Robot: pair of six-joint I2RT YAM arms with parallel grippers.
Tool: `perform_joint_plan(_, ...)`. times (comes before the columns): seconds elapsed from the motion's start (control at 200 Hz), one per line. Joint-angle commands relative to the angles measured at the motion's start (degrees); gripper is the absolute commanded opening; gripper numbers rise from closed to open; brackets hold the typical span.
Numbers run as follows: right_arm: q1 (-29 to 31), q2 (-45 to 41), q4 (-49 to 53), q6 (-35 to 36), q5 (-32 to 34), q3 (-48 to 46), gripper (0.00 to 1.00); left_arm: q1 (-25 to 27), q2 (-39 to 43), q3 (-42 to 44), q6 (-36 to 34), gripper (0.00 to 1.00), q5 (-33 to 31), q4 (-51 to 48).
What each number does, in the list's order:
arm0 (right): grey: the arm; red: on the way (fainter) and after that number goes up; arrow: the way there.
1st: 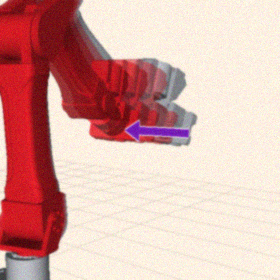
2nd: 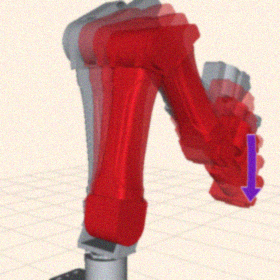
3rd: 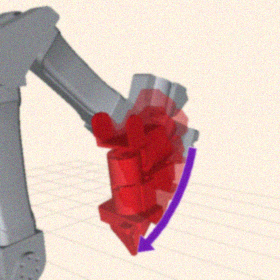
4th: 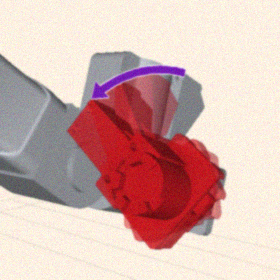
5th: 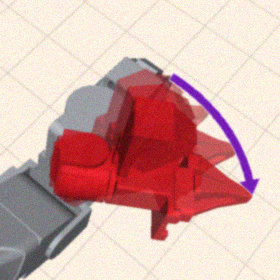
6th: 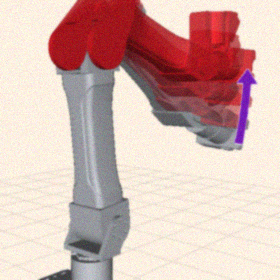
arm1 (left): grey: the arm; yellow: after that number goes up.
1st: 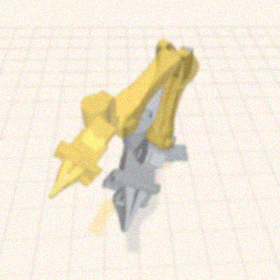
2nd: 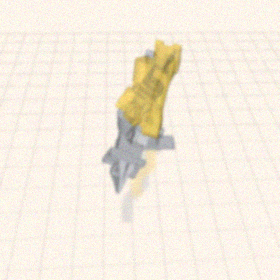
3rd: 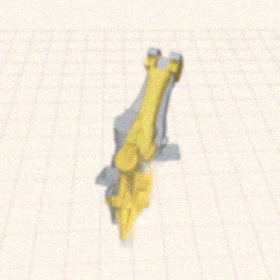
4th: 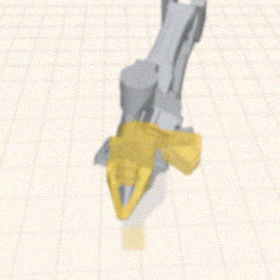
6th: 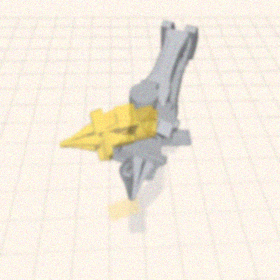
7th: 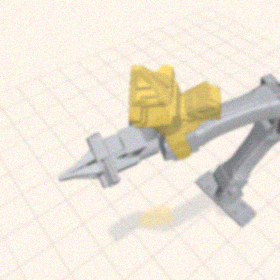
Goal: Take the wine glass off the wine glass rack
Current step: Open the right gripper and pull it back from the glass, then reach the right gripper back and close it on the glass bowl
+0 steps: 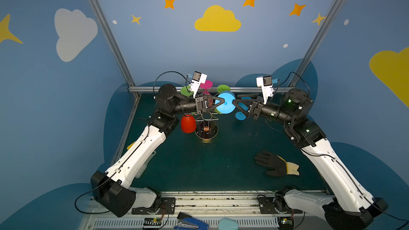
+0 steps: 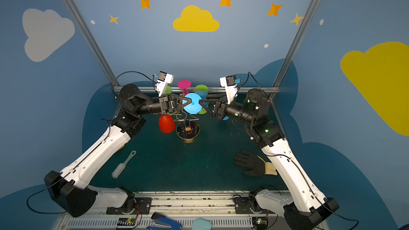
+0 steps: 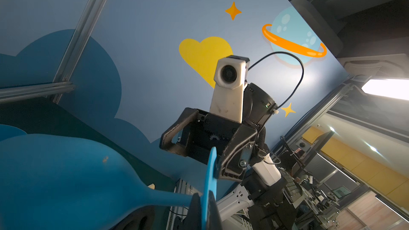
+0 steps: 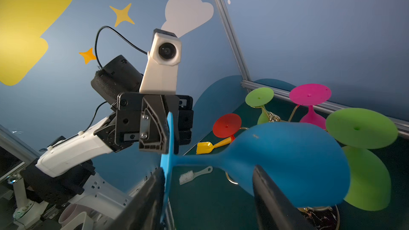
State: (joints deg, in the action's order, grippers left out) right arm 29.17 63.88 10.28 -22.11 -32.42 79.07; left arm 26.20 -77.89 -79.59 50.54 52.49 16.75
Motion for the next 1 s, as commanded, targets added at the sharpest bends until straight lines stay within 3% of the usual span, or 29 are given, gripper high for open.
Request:
perform_joint_plan(0.0, -0.98, -5.74, -0.57, 7.01, 6.91, -3.38, 0.74, -1.0, 1.57, -2.14, 2.3, 0.03, -0.62, 0.68)
perform_joint_plan(0.12, -1.79, -9.58, -5.17, 14.61, 10.66, -9.96, 0.84, -1.29, 1.51, -2.23, 3.74, 0.03, -1.07, 0.82)
perform_joint_plan(0.23, -1.95, -10.18, -9.59, 21.39, 11.61, -14.14, 0.86, -1.27, 1.22, -2.21, 5.52, 0.03, -0.82, 1.98)
perform_joint_plan(0.496, -1.83, -6.71, -20.53, 35.74, 3.55, -18.6, 0.88, -1.32, 0.83, -2.67, 8.16, 0.03, -0.37, 2.62)
perform_joint_plan(0.671, -0.96, -2.2, -21.69, 39.15, -0.96, -16.27, 0.89, -1.26, 0.89, -2.84, 8.91, 0.03, -0.37, 2.06)
perform_joint_plan(0.996, 0.62, 4.89, -24.4, 39.25, -2.07, -12.0, 0.89, -1.16, 2.13, -2.5, 10.19, 0.03, 0.06, 2.29)
